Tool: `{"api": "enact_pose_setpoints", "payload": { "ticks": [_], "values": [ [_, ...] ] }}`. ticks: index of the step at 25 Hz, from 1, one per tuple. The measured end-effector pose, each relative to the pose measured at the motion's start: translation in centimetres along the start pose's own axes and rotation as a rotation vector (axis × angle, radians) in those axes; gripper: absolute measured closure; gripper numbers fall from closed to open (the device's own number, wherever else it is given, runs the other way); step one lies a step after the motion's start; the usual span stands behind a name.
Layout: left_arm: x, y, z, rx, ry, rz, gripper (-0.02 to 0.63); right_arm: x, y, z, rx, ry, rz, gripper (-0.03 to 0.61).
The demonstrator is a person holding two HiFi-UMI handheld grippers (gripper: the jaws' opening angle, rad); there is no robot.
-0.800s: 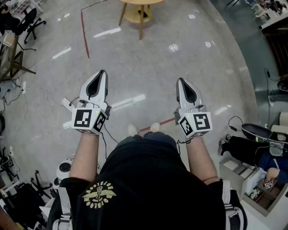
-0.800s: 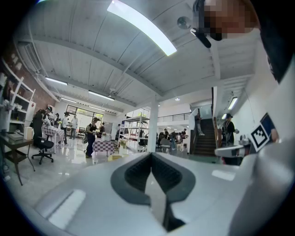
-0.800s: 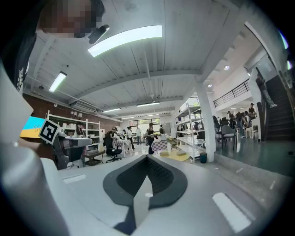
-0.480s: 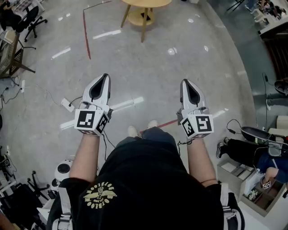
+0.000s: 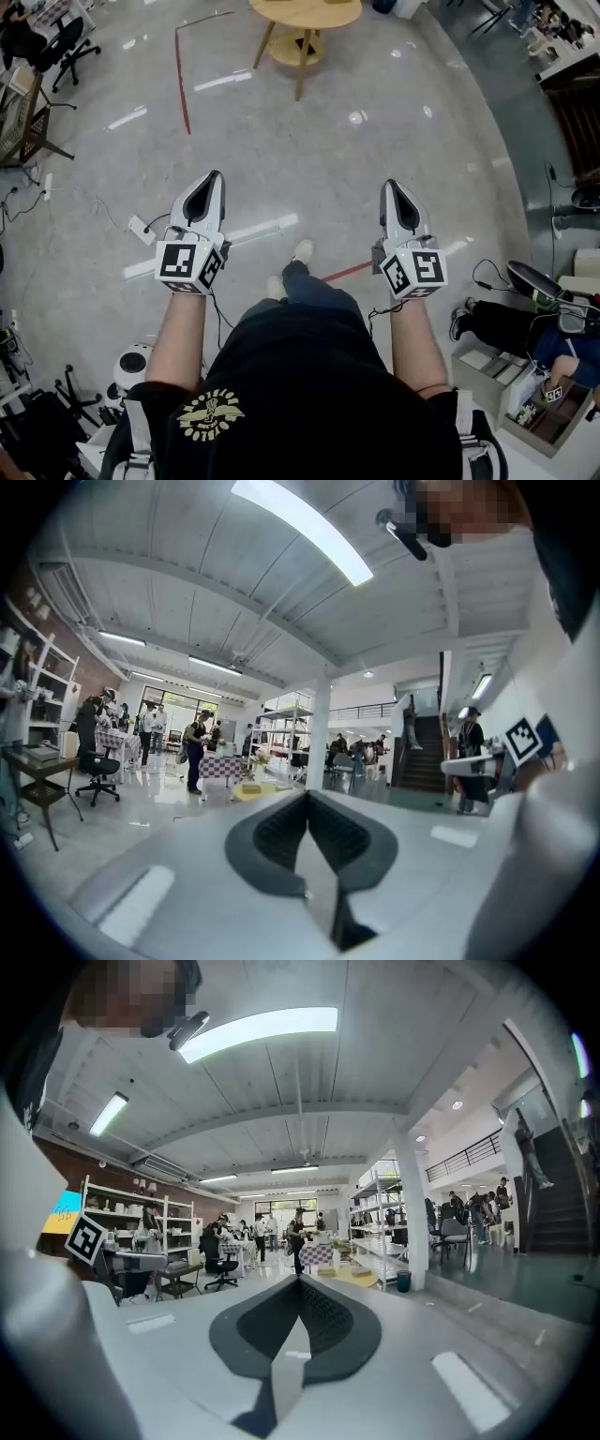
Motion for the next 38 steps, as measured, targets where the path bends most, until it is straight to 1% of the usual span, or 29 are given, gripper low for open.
{"api": "enact_pose_setpoints", "payload": {
  "ticks": [4,8,14,22,27,33,38],
  "values": [
    [-0.3,-0.7,-0.6,0.011,0.001,0.0,0.611,-0.6,-0.4,-0.5,-0.006,0.011,-0.007,0.578],
    [-0.1,-1.9,-0.7,0.03,-0.008,0.0,0.611,-0.2,-1.5,-0.4,-0.015,0.018,-0.005,0.578],
    [1.8,-3.4,-0.2,0.028,0.014,0.035,0.611,0.3,-2.3,-0.7,-0.026,0.011,0.003,0.578],
    [2.7,-7.6,-2.1,0.061,-0.009,0.063,0.611,1.6,-4.0,-4.1,-0.014,-0.025,0.022,0.578],
    [3.9,-10.5,-1.8,0.04,0.039,0.083,0.611,2.1,-6.1,-6.1,-0.021,-0.031,0.022,0.577],
    [4.0,-14.4,-2.0,0.042,0.018,0.078,0.611,2.2,-8.8,-9.4,-0.02,-0.04,0.019,0.578],
    [3.6,-17.2,-2.1,0.022,0.005,0.067,0.611,2.1,-10.7,-11.2,-0.046,-0.046,0.02,0.578]
  ]
}}
Point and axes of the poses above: the fingertips, and each gripper's own axes: y backward along the fingers, z to its left, x out of its underside, the point moved 1 cm from there along y, backward along the fingers, and after that the axes turned 14 degrees about -z, right-handed, at the moved point
